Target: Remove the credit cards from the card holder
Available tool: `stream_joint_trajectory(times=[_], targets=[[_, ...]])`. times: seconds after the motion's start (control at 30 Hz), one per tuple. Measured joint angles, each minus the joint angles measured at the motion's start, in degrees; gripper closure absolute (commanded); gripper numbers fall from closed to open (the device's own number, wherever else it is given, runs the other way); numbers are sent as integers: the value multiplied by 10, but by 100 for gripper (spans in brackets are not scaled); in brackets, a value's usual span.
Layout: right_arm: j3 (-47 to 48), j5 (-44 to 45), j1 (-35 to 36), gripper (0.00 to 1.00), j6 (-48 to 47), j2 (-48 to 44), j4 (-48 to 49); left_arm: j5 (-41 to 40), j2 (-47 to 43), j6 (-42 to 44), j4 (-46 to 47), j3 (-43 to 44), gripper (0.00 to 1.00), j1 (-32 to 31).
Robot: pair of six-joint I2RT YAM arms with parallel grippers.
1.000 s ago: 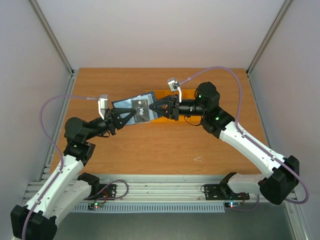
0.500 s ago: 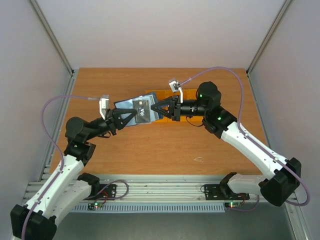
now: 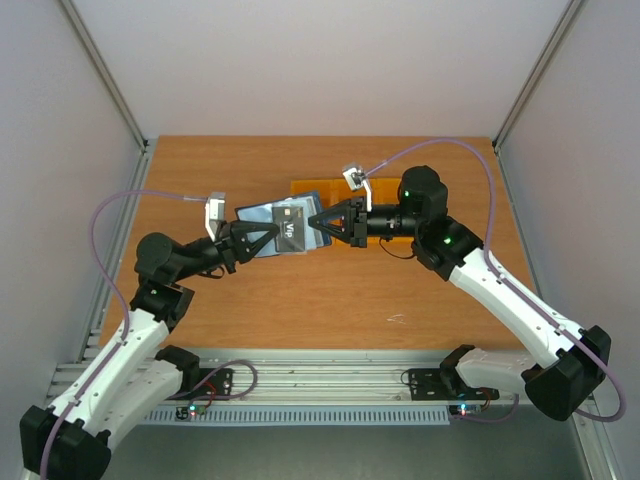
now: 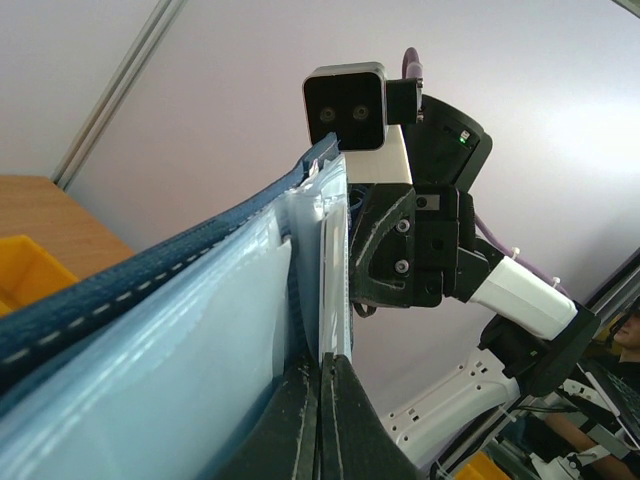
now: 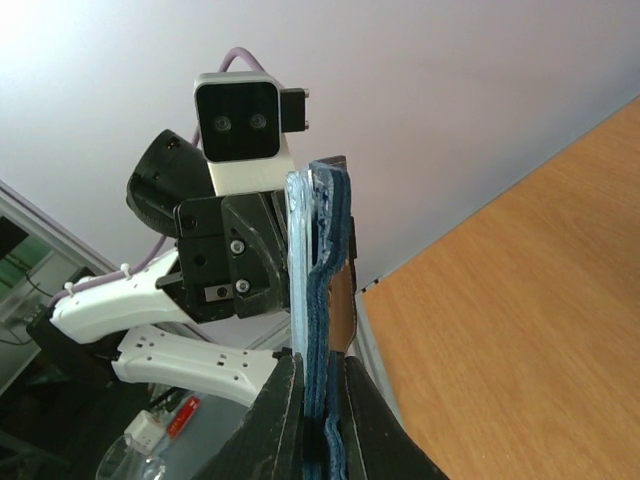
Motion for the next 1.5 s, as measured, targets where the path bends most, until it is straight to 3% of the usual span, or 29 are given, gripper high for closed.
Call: stream_joint_trajectory(times=[0.27,0.4,0.83,1.0,1.17,1.27,1.4,1.5], targets=[[-1,-13,-3,99,2,2,-6,6,2,0,-6,0,100,-1],[17,-12,0,86,-11,22,-9,-7,2,-1,-12,0,100,5],[21,-21,2,71,-1,62,3,-55,5,-19,-11,0,100,19],[37,-26,18,76,-5,79,-1,-59,7,-19,-11,0,100,19],[45,-24,22,99,-11,83,-2,-61,7,-20,-7,0,100,20],[46,-23,22,99,-11,83,-5,-61,7,-20,-8,0,100,20],[46,-21,21,99,-12,83,-5,-61,7,-20,-7,0,86,20],[45,-21,18,99,-10,80,-4,-59,7,-19,-7,0,87,20]])
